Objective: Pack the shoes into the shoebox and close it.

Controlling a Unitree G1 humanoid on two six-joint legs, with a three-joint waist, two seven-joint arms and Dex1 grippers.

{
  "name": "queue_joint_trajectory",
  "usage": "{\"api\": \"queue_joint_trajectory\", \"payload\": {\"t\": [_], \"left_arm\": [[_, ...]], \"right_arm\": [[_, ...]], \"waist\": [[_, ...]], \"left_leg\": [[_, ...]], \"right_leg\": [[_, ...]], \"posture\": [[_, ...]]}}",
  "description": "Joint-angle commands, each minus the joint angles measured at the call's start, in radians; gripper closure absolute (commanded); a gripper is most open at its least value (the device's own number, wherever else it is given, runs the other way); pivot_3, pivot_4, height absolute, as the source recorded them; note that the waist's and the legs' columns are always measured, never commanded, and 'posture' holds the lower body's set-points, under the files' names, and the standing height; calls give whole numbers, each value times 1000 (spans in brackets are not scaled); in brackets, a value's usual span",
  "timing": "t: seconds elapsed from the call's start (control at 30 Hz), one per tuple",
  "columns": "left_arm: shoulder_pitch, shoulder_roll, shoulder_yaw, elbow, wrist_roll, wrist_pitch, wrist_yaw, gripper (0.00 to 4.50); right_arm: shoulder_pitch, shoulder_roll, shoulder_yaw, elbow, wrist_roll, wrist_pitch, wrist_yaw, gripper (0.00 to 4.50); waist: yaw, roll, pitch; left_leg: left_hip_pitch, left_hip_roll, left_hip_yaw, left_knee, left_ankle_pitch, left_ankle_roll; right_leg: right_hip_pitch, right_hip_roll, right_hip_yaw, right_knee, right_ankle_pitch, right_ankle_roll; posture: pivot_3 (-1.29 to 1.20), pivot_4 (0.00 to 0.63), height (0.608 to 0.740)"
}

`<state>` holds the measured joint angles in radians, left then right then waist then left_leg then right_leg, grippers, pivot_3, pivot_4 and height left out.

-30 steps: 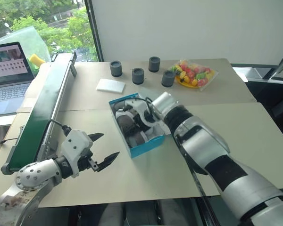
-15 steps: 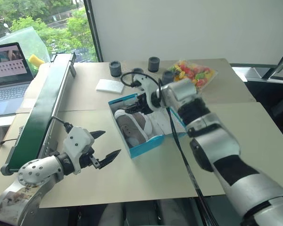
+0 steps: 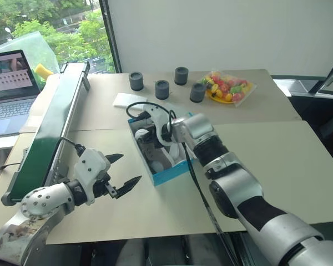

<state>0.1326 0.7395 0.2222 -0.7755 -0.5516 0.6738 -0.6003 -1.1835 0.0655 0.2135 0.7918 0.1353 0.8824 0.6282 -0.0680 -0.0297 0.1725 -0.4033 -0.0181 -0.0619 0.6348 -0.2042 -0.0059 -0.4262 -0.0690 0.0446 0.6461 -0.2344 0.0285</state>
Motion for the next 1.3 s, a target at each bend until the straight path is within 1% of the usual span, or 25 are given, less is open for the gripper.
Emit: {"api": "queue_joint_trajectory", "payload": {"t": [0.03,0.2,0.3,0.4,0.5,0.57,0.7,0.77,0.83,0.9,0.97,1.0,1.03,1.13,1.2,1.23,1.3], "left_arm": [[-7,5,18,-21,0,-8,7,0],[-8,3,19,-25,-3,-3,11,0],[-4,3,22,-28,-5,-1,13,0],[-1,3,23,-28,-5,-1,13,0],[-5,3,16,-24,-4,-1,14,0],[-6,5,15,-21,-3,-3,12,0],[-8,11,15,-17,-1,-10,1,0],[-14,15,13,-15,2,-13,-4,0],[-17,17,13,-12,2,-16,-11,0],[-19,20,12,-8,2,-19,-17,0],[-20,23,15,-3,1,-22,-26,0],[-20,25,17,0,-1,-23,-30,0],[-21,27,19,2,-1,-24,-34,0],[-26,34,21,10,-2,-24,-46,0],[-34,38,24,16,-4,-23,-53,0],[-38,41,25,20,-3,-22,-56,0],[-45,45,24,25,-3,-21,-61,0]], "right_arm": [[12,18,29,45,-38,-73,3,4447],[8,10,41,157,-100,-191,-14,4447],[-17,-3,7,135,-80,-175,7,4447],[-53,-48,-36,21,-40,-112,45,4447],[-82,-147,-95,-193,39,44,121,4447],[-72,-205,-119,-328,91,143,159,4447],[-24,-289,-207,-546,234,343,198,4447],[32,-353,-272,-657,336,449,250,4447],[121,-448,-317,-772,448,518,334,4447],[237,-574,-314,-879,514,495,431,4447],[397,-740,-273,-971,517,394,541,4447],[459,-800,-265,-991,524,367,580,4447],[516,-853,-253,-1007,518,329,610,4447],[689,-1010,-142,-1081,407,152,657,4447],[771,-1071,-47,-1127,312,65,625,4447],[799,-1074,-2,-1138,261,33,582,4447],[808,-1018,41,-1115,205,44,472,4447]], "waist": [[0,0,0],[-1,0,0],[1,0,0],[5,0,0],[10,0,0],[13,0,0],[12,0,0],[16,0,0],[27,0,0],[41,0,0],[52,0,0],[55,0,0],[54,0,0],[42,1,0],[32,1,0],[29,1,0],[24,0,0]], "left_leg": [[0,0,0,0,0,0],[3,0,0,0,0,0],[4,0,0,0,0,0],[4,0,0,0,0,0],[3,0,0,1,0,0],[1,0,-1,0,0,0],[1,0,-1,0,0,0],[1,1,0,0,0,0],[1,0,0,1,0,0],[0,0,-1,2,0,0],[-1,-1,-1,4,-2,2],[-2,-2,0,5,-2,4],[-2,-2,0,6,-3,4],[-1,-1,5,7,-3,5],[1,-1,7,7,-3,5],[2,0,7,7,-3,5],[3,1,8,7,-3,5]], "right_leg": [[0,0,0,0,0,0],[2,0,0,0,0,0],[4,0,0,0,0,0],[4,0,0,0,0,0],[3,0,0,0,0,0],[2,0,-1,0,0,0],[1,0,-1,-1,0,0],[1,0,-1,-1,0,0],[2,0,-1,-1,0,0],[4,-2,-3,-3,-1,1],[5,-3,-3,-4,-1,3],[5,-4,-3,-4,-2,4],[5,-5,-3,-4,-2,5],[4,-6,0,-3,-2,5],[5,-5,0,-3,-2,5],[6,-3,0,-3,-3,6],[7,-2,1,-3,-5,10]], "posture": [[0,150,740],[0,150,740],[0,150,740],[0,150,740],[0,150,740],[0,150,740],[0,150,740],[0,150,740],[0,150,740],[0,150,740],[0,150,740],[0,150,740],[0,150,740],[0,150,740],[0,150,740],[0,150,740],[0,150,740]]}}
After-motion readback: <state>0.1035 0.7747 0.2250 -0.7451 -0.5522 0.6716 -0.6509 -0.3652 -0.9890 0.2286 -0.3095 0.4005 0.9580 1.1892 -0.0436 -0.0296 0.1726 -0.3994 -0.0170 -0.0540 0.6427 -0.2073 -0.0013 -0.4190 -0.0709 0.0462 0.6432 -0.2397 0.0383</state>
